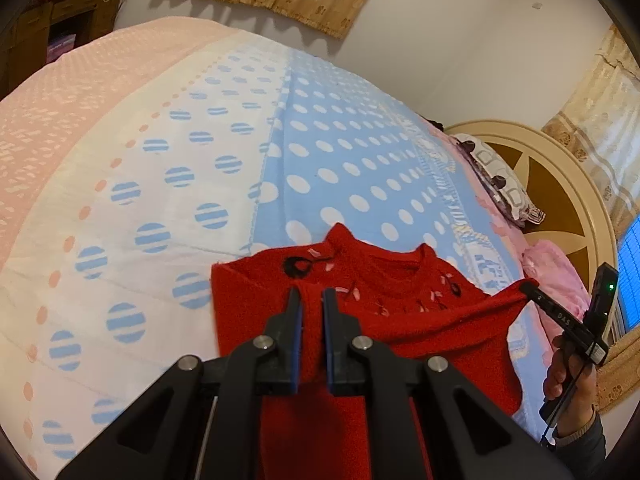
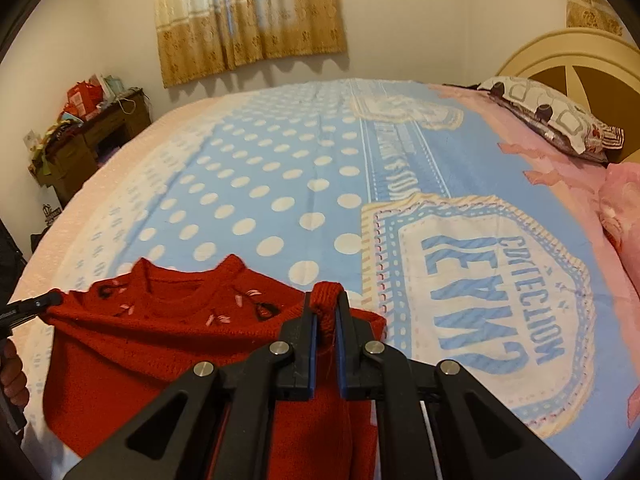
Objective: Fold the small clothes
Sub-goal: 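Lift the hem with both grippers and fold it over onto the collar, then open both grippers to release the hem and pull them back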
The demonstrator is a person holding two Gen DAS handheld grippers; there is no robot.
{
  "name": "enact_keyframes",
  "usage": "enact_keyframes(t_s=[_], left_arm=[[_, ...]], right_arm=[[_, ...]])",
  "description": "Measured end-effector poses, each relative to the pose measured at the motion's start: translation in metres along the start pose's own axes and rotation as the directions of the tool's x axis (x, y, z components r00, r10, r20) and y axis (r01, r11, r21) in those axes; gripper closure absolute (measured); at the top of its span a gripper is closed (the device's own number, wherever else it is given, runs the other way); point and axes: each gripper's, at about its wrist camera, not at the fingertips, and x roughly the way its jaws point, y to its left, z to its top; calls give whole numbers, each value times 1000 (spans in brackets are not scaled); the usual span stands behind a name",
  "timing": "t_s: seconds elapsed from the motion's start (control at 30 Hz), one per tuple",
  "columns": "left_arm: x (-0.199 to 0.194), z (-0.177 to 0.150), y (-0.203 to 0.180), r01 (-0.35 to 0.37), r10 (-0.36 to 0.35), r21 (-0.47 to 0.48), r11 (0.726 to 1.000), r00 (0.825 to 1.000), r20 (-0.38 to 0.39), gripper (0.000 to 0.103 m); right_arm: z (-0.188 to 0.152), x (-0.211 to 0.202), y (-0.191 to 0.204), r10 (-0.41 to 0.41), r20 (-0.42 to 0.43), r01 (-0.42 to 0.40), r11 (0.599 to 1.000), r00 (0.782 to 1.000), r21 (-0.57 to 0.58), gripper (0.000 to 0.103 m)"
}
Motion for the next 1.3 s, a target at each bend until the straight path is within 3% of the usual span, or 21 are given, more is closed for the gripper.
enact_keyframes(t_s=[0.23,0.3,0.33,0.37,0.4,0.43,0.5,0.63,0.7,0.77,0.83,0.9,0.93,1.0,1.17,1.3], left_arm=[[25,4,5,-47,47,17,999,999,-16,93],[25,4,2,-85,85,39,996,996,4,86],[22,5,2,-111,110,47,993,994,27,87],[17,5,2,-129,126,52,990,991,47,87],[10,5,2,-137,133,61,989,989,72,86],[4,6,3,-140,134,67,988,987,88,85],[-8,1,1,-175,164,90,980,979,119,73],[-19,-24,-16,-262,231,211,942,960,160,52],[-11,-34,-25,-285,254,269,920,957,144,49],[7,-40,-31,-351,325,319,880,936,133,49],[20,-40,-31,-391,368,327,861,921,130,48],[37,-38,-26,-472,452,331,817,881,142,48],[44,-36,-17,-485,470,313,817,873,128,46],[47,-34,-9,-481,464,295,826,876,130,37],[14,-40,-3,-467,445,227,855,884,144,37],[-22,-67,-6,-428,398,225,876,902,165,37]], right_arm=[[5,47,0,0,-71,0,1000,997,-3,95],[6,55,1,-16,-65,15,1000,998,-22,92],[7,52,3,-63,-34,61,997,997,-44,82],[7,50,3,-84,-15,83,995,996,-52,61],[7,45,2,-86,7,86,995,996,-53,50],[6,39,1,-63,22,63,997,998,-45,42],[1,25,-1,-13,43,15,999,999,-41,42],[-16,8,15,28,13,-26,992,1000,-120,42],[-26,14,29,51,-54,-59,984,997,-171,42],[-34,25,46,17,-121,-48,966,992,-253,42],[-39,41,58,-47,-167,-7,951,985,-310,42],[-38,61,54,-77,-221,15,963,972,-268,42],[-38,66,48,-67,-234,9,970,970,-242,42],[-33,70,40,-61,-221,17,980,973,-196,42],[-38,43,40,-72,-184,39,983,980,-182,41],[-61,-4,40,8,-131,-32,983,991,-180,41]])
